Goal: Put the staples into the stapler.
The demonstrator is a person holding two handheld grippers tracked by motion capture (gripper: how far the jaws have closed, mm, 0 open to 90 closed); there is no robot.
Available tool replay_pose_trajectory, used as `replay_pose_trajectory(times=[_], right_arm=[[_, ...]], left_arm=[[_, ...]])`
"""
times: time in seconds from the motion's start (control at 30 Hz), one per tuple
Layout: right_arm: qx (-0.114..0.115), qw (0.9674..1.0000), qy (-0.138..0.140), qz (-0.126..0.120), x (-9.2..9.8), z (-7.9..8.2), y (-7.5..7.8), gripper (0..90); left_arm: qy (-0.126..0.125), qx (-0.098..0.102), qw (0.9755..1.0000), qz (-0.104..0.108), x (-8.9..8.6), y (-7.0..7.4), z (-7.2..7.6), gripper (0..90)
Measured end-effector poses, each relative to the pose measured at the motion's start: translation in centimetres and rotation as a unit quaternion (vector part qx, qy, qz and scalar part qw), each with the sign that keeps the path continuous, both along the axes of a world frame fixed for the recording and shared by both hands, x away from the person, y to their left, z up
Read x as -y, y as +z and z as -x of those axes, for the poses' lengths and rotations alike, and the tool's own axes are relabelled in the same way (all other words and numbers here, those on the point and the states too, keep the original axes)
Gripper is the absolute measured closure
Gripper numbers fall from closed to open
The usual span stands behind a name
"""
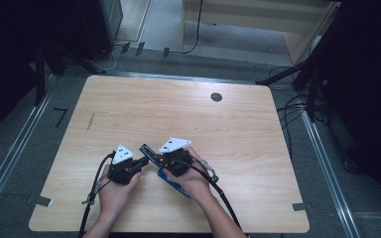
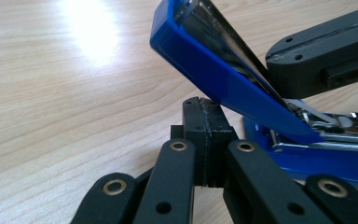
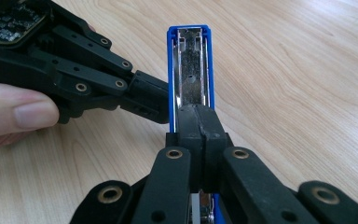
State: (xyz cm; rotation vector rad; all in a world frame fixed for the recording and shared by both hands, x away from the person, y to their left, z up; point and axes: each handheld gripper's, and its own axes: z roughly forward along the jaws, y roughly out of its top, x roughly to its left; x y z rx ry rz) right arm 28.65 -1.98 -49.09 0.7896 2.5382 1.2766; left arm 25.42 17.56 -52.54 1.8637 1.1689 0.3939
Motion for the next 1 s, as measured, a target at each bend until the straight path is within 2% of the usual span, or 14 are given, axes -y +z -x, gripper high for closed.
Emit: replay_pose_trajectory(times=[0.33, 0.5, 0.73, 1.0], right_arm=[[0.005, 0.9999, -0.005, -0.009, 0.7, 0.6, 0.5, 90.0], [0.009, 0.9998, -0.008, -0.013, 0.9, 0.8, 0.5, 90.0], [0.01, 0.9997, -0.01, -0.02, 1.2, 0.9, 0.3, 90.0], [0.011, 0.9996, -0.01, -0.025, 1.5, 1.1, 0.4, 90.0]], left_arm=[[-0.016, 0.02, 0.9996, 0.009, 0.6, 0.6, 0.5, 90.0], [-0.034, 0.023, 0.9991, -0.003, 0.9, 0.5, 1.0, 90.0], [-0.049, 0.016, 0.9987, 0.0, 1.6, 0.1, 2.1, 90.0], [-0.064, 0.011, 0.9979, 0.001, 2.1, -0.3, 2.7, 90.0]])
